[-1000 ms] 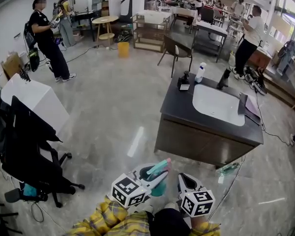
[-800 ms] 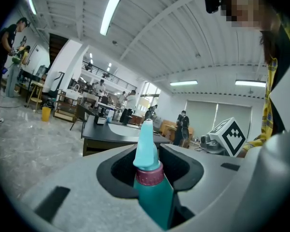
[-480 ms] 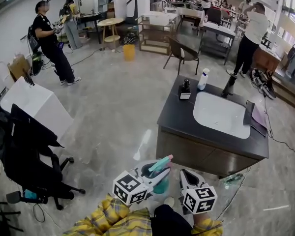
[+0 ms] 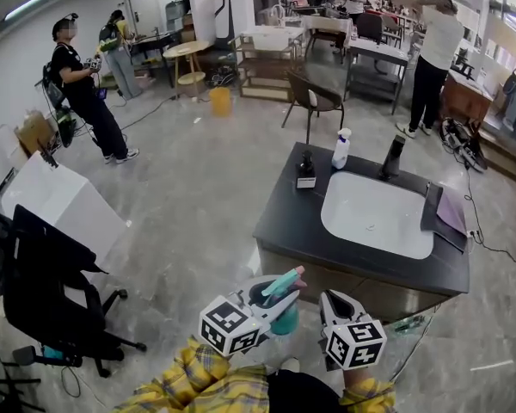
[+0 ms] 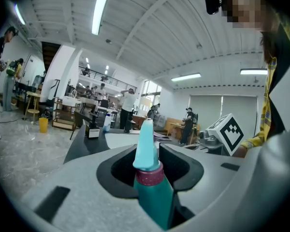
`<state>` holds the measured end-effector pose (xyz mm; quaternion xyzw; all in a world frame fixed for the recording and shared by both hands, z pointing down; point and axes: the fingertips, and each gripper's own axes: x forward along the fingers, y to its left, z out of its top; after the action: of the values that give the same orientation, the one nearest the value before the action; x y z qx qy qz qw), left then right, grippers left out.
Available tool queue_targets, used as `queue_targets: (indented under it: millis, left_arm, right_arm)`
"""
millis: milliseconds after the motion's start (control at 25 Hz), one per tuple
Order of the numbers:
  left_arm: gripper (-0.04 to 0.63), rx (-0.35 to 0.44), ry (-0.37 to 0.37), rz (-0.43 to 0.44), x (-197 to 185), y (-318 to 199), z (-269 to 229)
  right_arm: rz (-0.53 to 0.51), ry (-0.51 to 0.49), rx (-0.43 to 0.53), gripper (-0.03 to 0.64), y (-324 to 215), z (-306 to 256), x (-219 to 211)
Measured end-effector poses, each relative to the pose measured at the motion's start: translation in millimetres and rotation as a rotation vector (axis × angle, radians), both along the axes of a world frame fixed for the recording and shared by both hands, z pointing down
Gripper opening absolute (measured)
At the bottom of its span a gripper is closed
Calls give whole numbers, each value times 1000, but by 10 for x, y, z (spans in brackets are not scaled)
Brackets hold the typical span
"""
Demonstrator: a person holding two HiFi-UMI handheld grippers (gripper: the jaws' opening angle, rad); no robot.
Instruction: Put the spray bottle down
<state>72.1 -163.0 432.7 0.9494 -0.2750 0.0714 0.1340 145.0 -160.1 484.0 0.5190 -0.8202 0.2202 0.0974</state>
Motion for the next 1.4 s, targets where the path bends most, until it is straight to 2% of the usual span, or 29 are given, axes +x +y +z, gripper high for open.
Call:
queue_targets:
  millis: [280, 560, 1080, 1400]
  left_arm:
    - [118, 21, -2, -15, 324, -310, -14]
    - [118, 18, -15, -29, 371, -620, 12]
    - [118, 23, -11, 35, 555, -1741, 16]
    - [118, 29, -5, 56, 534, -2336, -16]
  right_arm:
    - [2, -19, 11, 8, -304, 58, 327]
    - [5, -49, -11, 8, -553, 153, 414]
    - [76, -28, -33, 8, -1464, 184, 622]
    - [110, -22, -55, 8, -1957, 197, 624]
